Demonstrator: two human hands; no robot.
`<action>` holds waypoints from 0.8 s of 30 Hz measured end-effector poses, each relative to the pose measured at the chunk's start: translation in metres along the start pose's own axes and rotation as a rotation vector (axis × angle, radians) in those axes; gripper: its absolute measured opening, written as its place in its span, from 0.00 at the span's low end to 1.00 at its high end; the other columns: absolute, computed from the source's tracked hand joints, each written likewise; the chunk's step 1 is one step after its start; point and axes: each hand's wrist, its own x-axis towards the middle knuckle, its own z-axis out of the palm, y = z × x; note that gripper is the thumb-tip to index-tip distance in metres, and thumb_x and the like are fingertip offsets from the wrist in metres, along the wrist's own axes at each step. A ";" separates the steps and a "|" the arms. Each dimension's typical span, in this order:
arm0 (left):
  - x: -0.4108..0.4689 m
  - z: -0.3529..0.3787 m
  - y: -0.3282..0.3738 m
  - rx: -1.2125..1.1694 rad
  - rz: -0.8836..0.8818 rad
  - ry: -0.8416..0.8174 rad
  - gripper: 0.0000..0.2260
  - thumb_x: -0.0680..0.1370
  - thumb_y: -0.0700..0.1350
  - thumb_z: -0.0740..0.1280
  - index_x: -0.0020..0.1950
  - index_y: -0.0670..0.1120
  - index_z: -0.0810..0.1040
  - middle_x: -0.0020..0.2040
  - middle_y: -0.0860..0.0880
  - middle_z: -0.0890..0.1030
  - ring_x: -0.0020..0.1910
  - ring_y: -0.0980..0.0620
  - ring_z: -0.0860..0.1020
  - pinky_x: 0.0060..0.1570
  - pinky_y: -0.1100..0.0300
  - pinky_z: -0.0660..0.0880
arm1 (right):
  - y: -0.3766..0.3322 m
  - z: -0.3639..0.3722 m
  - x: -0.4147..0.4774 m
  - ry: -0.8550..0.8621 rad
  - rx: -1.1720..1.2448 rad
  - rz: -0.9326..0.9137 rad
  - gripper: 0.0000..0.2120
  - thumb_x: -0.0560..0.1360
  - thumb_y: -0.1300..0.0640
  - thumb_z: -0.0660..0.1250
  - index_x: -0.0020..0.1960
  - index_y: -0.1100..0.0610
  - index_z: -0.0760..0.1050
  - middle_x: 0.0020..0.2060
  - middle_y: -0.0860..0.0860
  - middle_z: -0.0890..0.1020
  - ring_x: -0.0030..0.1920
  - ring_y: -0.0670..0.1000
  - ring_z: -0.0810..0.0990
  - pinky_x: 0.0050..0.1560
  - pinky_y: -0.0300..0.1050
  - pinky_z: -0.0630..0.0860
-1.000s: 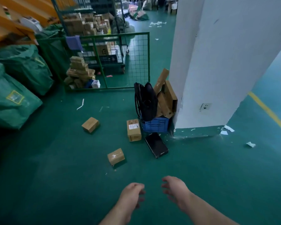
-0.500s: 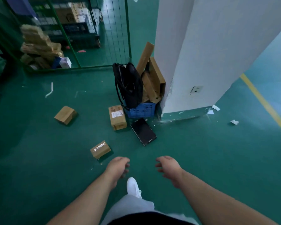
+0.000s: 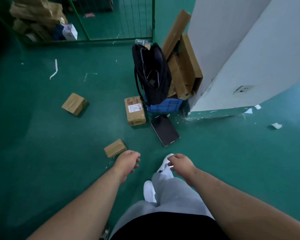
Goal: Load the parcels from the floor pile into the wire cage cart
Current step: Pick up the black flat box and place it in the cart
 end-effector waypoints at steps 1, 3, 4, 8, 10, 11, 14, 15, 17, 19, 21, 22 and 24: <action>0.013 0.002 0.004 0.016 -0.009 0.008 0.06 0.82 0.47 0.63 0.55 0.47 0.78 0.51 0.48 0.81 0.44 0.50 0.79 0.43 0.56 0.72 | -0.007 -0.001 0.017 -0.008 -0.005 0.015 0.12 0.77 0.53 0.63 0.53 0.60 0.79 0.48 0.53 0.83 0.44 0.54 0.78 0.48 0.49 0.77; 0.034 0.004 0.011 0.051 -0.019 0.019 0.08 0.82 0.46 0.63 0.57 0.44 0.78 0.51 0.48 0.81 0.45 0.49 0.79 0.42 0.57 0.71 | -0.018 -0.005 0.044 -0.021 -0.012 0.038 0.13 0.77 0.54 0.62 0.54 0.62 0.78 0.45 0.53 0.81 0.42 0.53 0.75 0.45 0.48 0.74; 0.047 0.006 0.017 0.074 -0.029 0.027 0.09 0.82 0.46 0.63 0.56 0.44 0.79 0.50 0.48 0.81 0.45 0.49 0.79 0.41 0.57 0.70 | -0.023 -0.008 0.062 -0.026 -0.024 0.053 0.15 0.76 0.54 0.62 0.56 0.65 0.76 0.43 0.53 0.79 0.42 0.53 0.73 0.44 0.48 0.71; 0.116 0.023 0.034 0.139 -0.069 0.030 0.07 0.81 0.47 0.63 0.54 0.47 0.80 0.52 0.48 0.83 0.52 0.46 0.82 0.42 0.58 0.71 | -0.027 -0.023 0.131 -0.011 -0.098 0.117 0.16 0.78 0.54 0.60 0.57 0.65 0.76 0.46 0.59 0.83 0.41 0.52 0.73 0.43 0.46 0.72; 0.154 0.034 0.043 0.189 -0.075 0.008 0.07 0.80 0.47 0.63 0.53 0.48 0.80 0.53 0.46 0.83 0.53 0.46 0.82 0.43 0.57 0.73 | -0.024 -0.031 0.165 0.014 -0.136 0.141 0.15 0.77 0.57 0.59 0.57 0.66 0.75 0.45 0.63 0.81 0.40 0.51 0.70 0.39 0.44 0.68; 0.175 0.040 0.046 0.216 -0.061 -0.009 0.07 0.80 0.47 0.63 0.52 0.49 0.80 0.53 0.46 0.84 0.54 0.46 0.82 0.44 0.57 0.73 | -0.020 -0.034 0.182 0.027 -0.150 0.160 0.15 0.77 0.57 0.58 0.57 0.66 0.75 0.41 0.60 0.79 0.39 0.51 0.69 0.38 0.44 0.67; 0.245 0.062 0.059 0.321 -0.020 -0.066 0.06 0.80 0.48 0.63 0.52 0.50 0.80 0.54 0.49 0.83 0.53 0.49 0.81 0.46 0.59 0.74 | -0.003 -0.035 0.244 0.066 -0.139 0.214 0.15 0.77 0.57 0.58 0.56 0.63 0.77 0.42 0.54 0.79 0.40 0.51 0.72 0.40 0.44 0.70; 0.271 0.071 0.064 0.364 0.002 -0.086 0.06 0.81 0.48 0.64 0.53 0.50 0.80 0.54 0.50 0.83 0.52 0.51 0.80 0.44 0.59 0.74 | 0.002 -0.033 0.266 0.072 -0.117 0.226 0.14 0.78 0.57 0.58 0.56 0.62 0.78 0.43 0.54 0.81 0.40 0.52 0.74 0.42 0.43 0.71; 0.330 0.089 0.072 0.445 0.059 -0.098 0.06 0.80 0.47 0.64 0.54 0.50 0.80 0.52 0.51 0.82 0.52 0.51 0.79 0.45 0.58 0.72 | 0.014 -0.028 0.314 0.086 -0.053 0.236 0.13 0.80 0.56 0.60 0.57 0.60 0.79 0.45 0.52 0.83 0.41 0.51 0.79 0.41 0.41 0.72; 0.396 0.111 0.073 0.504 0.110 -0.098 0.06 0.80 0.47 0.65 0.54 0.50 0.79 0.50 0.53 0.81 0.52 0.51 0.79 0.47 0.58 0.71 | 0.028 -0.021 0.371 0.123 0.004 0.249 0.12 0.80 0.56 0.60 0.57 0.58 0.79 0.47 0.54 0.83 0.41 0.52 0.79 0.40 0.41 0.73; 0.460 0.133 0.068 0.543 0.148 -0.103 0.06 0.80 0.46 0.65 0.56 0.50 0.78 0.47 0.55 0.79 0.48 0.53 0.77 0.41 0.61 0.70 | 0.049 -0.011 0.429 0.157 0.082 0.282 0.14 0.79 0.57 0.59 0.60 0.60 0.79 0.48 0.55 0.84 0.43 0.54 0.79 0.45 0.48 0.77; 0.491 0.144 0.063 0.565 0.163 -0.105 0.07 0.79 0.45 0.66 0.57 0.50 0.78 0.47 0.55 0.79 0.45 0.54 0.76 0.38 0.63 0.69 | 0.060 -0.006 0.457 0.153 0.119 0.298 0.16 0.79 0.58 0.59 0.63 0.62 0.78 0.49 0.55 0.82 0.45 0.55 0.78 0.47 0.52 0.78; 0.546 0.164 0.057 0.606 0.182 -0.126 0.13 0.79 0.44 0.66 0.63 0.47 0.78 0.51 0.52 0.80 0.45 0.54 0.77 0.39 0.62 0.71 | 0.082 0.005 0.506 0.132 0.189 0.330 0.18 0.81 0.59 0.59 0.68 0.65 0.74 0.56 0.60 0.81 0.50 0.54 0.76 0.56 0.55 0.78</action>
